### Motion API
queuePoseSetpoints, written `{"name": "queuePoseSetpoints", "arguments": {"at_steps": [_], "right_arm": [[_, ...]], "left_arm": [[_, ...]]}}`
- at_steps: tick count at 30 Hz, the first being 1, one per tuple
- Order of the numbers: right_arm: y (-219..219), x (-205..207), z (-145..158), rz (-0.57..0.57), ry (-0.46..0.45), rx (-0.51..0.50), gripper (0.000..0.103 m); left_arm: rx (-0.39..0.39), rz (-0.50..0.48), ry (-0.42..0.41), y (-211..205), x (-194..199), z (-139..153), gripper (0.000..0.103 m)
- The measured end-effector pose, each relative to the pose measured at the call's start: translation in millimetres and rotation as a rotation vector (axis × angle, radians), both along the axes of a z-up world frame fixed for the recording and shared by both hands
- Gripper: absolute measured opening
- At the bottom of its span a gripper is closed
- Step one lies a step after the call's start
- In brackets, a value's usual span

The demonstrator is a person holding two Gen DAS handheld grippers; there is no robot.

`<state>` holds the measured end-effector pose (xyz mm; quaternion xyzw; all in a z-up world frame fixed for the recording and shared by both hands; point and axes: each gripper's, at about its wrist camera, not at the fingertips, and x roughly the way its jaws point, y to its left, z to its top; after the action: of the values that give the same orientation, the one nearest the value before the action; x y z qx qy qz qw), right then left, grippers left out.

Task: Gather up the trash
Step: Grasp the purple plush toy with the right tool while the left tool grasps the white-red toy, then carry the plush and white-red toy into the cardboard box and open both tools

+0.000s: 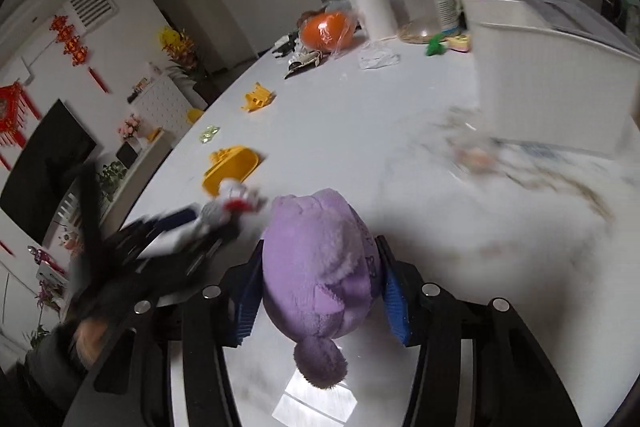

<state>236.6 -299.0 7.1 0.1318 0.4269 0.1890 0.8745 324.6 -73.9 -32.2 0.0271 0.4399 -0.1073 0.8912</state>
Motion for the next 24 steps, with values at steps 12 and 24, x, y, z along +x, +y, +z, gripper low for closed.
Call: {"name": "queuePoseSetpoints", "arguments": {"at_steps": [12, 24], "right_arm": [[-11.8, -122.7, 20.9, -0.017, -0.075, 0.006, 0.052], [32.5, -281.7, 27.4, 0.080, -0.075, 0.000, 0.052]], "left_arm": [[0.053, -0.011, -0.087, 5.0, -108.6, 24.5, 0.036], [0.085, -0.072, -0.177, 42.8, -307.9, 51.7, 0.036]]}}
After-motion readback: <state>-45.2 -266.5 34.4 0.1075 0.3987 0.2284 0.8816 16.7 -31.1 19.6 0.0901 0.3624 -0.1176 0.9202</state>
